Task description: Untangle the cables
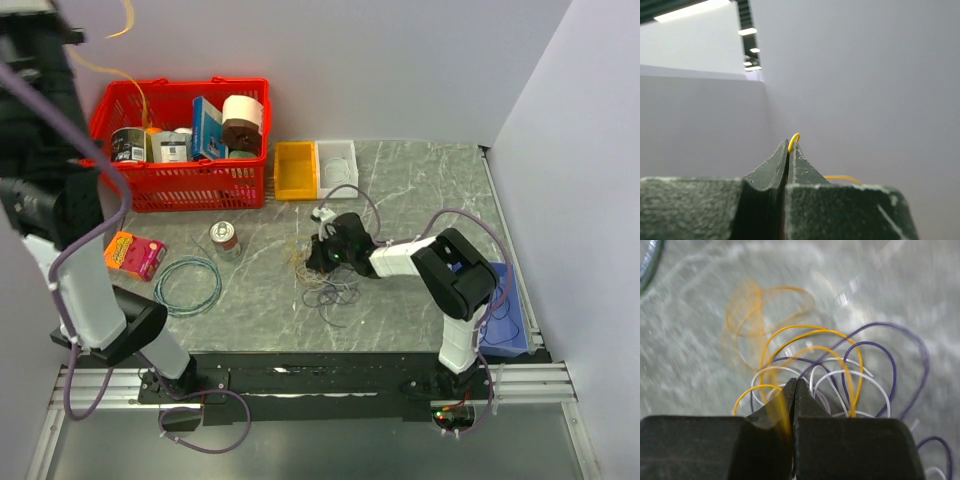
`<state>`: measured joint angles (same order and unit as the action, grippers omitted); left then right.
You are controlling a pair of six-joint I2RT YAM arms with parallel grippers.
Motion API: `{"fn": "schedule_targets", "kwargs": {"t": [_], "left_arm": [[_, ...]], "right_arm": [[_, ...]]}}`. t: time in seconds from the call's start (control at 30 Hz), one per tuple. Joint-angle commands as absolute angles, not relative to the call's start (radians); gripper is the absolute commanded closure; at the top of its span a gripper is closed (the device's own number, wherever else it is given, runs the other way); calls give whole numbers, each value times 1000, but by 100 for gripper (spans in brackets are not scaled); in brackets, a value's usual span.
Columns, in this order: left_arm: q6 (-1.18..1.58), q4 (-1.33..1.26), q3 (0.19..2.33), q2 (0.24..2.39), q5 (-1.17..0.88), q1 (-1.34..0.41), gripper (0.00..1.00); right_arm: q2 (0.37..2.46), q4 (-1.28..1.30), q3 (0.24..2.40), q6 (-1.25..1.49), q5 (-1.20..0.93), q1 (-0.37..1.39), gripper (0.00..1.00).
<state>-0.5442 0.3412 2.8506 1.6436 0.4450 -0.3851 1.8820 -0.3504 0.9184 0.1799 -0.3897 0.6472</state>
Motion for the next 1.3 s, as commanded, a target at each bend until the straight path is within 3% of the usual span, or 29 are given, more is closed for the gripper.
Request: {"fn": "schedule_targets", "kwargs": {"t": [0.0,0.2,0.4,0.7,0.83,1.0,1.27], "left_arm": [[-606,325,2869,1629,488,-385,99],[-474,507,2775,1641,261,-385,99],[-283,520,2668,1684,101,-385,99],[-144,422,2714,1784,114,-385,99],[-150,301,2559,1798,121,-385,99],[-210,77,2438,1937,190,-385,99],[-252,-94,2502,2187,160,-413,99]], "right_arm": [[1796,-414,865,239,-399,621,100],[1752,-384,882,235,-394,621,100],[1652,-371,861,216,-348,621,100],[1568,-313,799,198,-270,617,100],[1557,-308,790,195,-253,615,100],[1529,-290,782,195,-221,614,100],[1497,-308,739,230,-216,614,100]]}}
